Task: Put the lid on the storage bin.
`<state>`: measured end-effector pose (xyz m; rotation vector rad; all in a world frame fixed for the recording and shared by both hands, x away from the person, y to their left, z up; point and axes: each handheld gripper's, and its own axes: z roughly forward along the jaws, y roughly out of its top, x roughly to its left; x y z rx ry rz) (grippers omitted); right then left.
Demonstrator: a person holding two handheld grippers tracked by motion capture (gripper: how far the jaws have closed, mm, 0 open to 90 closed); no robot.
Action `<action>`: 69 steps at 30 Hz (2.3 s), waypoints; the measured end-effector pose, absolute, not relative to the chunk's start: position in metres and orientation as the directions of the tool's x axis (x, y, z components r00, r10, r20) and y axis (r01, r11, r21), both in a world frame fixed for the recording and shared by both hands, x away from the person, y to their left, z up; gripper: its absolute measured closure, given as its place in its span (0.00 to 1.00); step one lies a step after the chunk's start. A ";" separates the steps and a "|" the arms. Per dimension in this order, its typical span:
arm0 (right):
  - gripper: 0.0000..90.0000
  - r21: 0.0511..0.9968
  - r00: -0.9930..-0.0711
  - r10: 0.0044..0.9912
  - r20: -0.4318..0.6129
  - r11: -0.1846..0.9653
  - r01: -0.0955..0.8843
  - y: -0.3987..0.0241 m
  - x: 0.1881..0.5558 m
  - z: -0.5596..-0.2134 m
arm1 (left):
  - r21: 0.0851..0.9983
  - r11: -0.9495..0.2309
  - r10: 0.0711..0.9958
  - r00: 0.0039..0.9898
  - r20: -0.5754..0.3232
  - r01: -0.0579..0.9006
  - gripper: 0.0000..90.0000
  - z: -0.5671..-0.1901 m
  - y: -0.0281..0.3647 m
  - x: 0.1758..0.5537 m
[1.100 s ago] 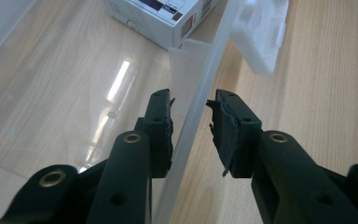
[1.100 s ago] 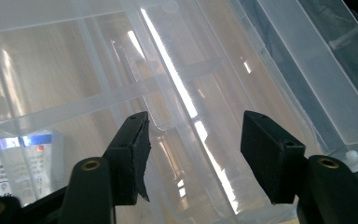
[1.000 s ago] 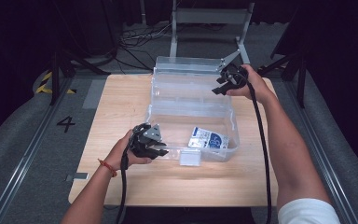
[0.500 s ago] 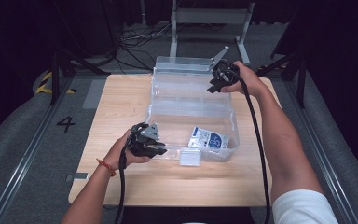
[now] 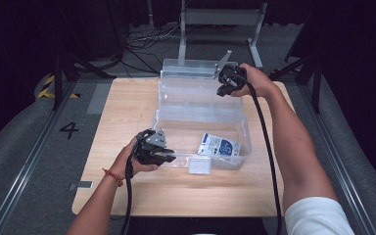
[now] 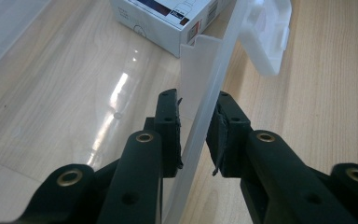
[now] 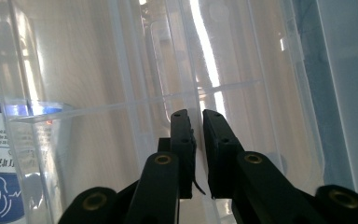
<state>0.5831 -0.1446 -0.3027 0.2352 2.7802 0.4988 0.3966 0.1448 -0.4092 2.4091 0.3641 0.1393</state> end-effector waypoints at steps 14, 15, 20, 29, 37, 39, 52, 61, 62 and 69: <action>0.96 0.411 -0.938 0.219 -0.267 0.906 0.095 -0.146 0.576 -0.303 | 0.680 -0.694 0.318 0.948 -0.003 0.235 0.83 -0.411 0.145 0.392; 0.97 0.411 -0.938 0.217 -0.272 0.907 0.090 -0.146 0.576 -0.303 | 0.682 -0.693 0.316 0.949 -0.002 0.232 0.83 -0.411 0.145 0.391; 0.98 0.414 -0.945 0.194 -0.263 0.908 0.071 -0.145 0.575 -0.300 | 0.683 -0.695 0.312 0.950 0.004 0.225 0.83 -0.411 0.146 0.391; 1.00 0.393 -0.949 0.166 -0.267 0.918 0.050 -0.141 0.567 -0.292 | 0.688 -0.693 0.310 0.951 0.011 0.218 0.83 -0.412 0.145 0.390; 1.00 0.407 -0.948 0.148 -0.282 0.913 0.022 -0.142 0.557 -0.287 | 0.696 -0.682 0.321 0.947 0.010 0.224 0.83 -0.412 0.144 0.388; 1.00 0.409 -0.948 0.151 -0.279 0.912 0.025 -0.142 0.556 -0.286 | 0.698 -0.681 0.320 0.947 0.012 0.221 0.83 -0.413 0.144 0.388; 1.00 0.430 -0.945 0.118 -0.304 0.903 -0.025 -0.147 0.522 -0.274 | 0.703 -0.677 0.327 0.945 0.022 0.218 0.83 -0.413 0.139 0.384; 1.00 0.437 -0.942 0.126 -0.312 0.899 -0.024 -0.159 0.506 -0.273 | 0.702 -0.684 0.308 0.951 0.030 0.199 0.84 -0.413 0.130 0.382; 1.00 0.436 -0.941 0.126 -0.315 0.900 -0.026 -0.161 0.506 -0.273 | 0.701 -0.685 0.305 0.952 0.032 0.196 0.84 -0.413 0.129 0.382; 1.00 0.443 -0.937 0.115 -0.329 0.895 -0.045 -0.164 0.495 -0.273 | 0.704 -0.684 0.305 0.951 0.039 0.190 0.83 -0.413 0.127 0.382</action>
